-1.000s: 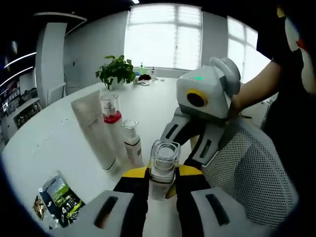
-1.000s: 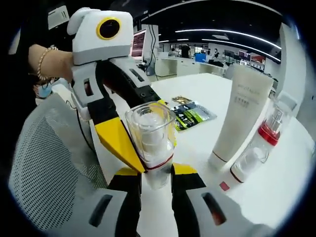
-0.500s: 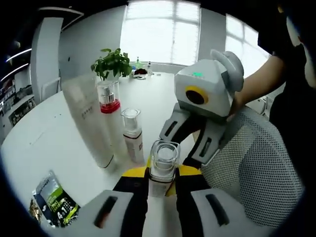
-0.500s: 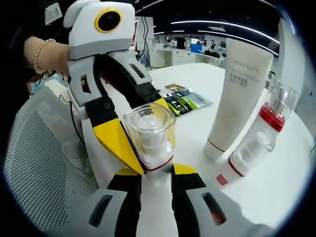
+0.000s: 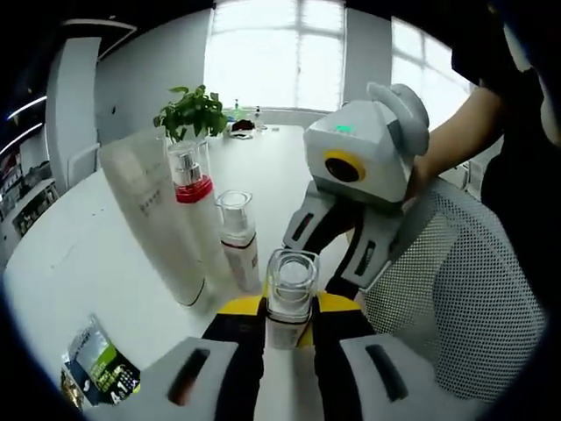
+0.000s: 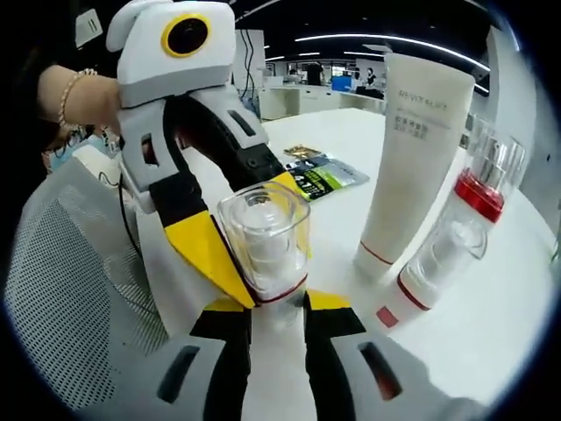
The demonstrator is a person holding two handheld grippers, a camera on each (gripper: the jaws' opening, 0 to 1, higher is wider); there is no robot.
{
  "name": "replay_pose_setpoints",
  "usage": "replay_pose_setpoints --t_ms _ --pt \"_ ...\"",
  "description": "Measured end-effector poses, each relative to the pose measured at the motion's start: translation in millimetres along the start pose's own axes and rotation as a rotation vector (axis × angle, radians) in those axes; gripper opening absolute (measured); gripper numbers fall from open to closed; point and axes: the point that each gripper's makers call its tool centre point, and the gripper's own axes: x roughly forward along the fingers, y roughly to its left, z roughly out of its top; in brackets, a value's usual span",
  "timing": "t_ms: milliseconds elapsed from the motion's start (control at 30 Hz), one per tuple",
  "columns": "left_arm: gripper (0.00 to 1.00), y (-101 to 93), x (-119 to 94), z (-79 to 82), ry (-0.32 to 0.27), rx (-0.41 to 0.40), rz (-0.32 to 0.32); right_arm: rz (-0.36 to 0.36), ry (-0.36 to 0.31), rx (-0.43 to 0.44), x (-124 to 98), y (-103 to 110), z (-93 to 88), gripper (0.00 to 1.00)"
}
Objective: Arrange the skincare products in the storage area until every visible bottle or jar stands upright without overlapping.
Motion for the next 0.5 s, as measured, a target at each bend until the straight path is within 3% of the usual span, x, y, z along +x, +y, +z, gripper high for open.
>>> replay_pose_setpoints --t_ms 500 --pt "0.17 24.6 9.6 4.2 -0.025 0.031 -0.018 -0.048 0.016 0.074 -18.3 -15.8 -18.7 0.30"
